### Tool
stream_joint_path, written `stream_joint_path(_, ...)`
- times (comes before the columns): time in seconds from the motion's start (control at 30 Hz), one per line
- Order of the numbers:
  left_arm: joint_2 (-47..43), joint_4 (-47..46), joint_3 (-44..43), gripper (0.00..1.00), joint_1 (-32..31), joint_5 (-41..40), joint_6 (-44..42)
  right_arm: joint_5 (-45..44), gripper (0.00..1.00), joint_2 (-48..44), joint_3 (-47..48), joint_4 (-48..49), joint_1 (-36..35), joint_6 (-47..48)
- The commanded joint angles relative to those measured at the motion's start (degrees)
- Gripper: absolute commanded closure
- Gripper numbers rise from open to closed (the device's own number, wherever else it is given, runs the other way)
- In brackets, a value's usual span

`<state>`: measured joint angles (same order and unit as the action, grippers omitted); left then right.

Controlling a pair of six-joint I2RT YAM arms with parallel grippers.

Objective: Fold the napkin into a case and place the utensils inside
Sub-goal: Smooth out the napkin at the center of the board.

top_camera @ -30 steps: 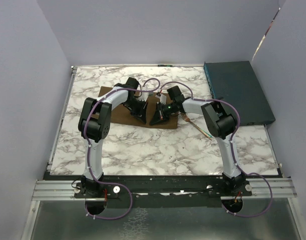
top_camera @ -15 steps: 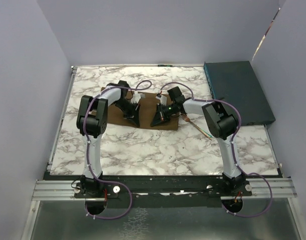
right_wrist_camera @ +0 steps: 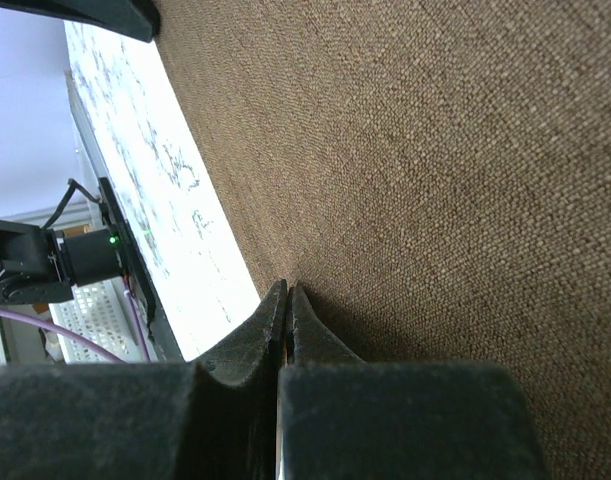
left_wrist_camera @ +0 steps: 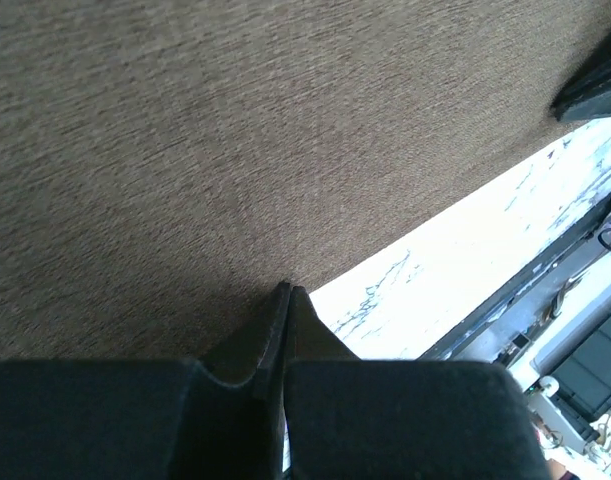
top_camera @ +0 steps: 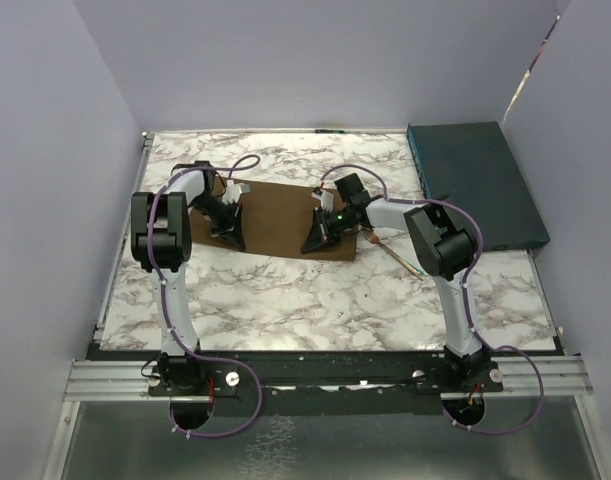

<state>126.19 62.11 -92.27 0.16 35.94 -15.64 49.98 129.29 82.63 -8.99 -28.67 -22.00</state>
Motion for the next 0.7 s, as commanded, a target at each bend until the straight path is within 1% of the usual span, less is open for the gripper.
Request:
stream_joint_path(0.0, -0.9, -1.0, -0.7, 1.0, 3.7, -9.0, -0.8, -8.3, 0.99, 1.2, -3.5, -6.5, 0.6, 3.6)
stream_joint_path(0.37, -2.4, -0.4, -3.5, 1.0, 10.8, -16.3, -2.0, -8.6, 0.99, 1.1, -3.8, -6.4, 0.6, 3.9)
stream_joint_path(0.67, -3.6, 1.0, -6.1, 1.0, 14.9, -20.9, -4.2, -8.8, 0.99, 1.3, -4.1, -6.6, 0.6, 4.2)
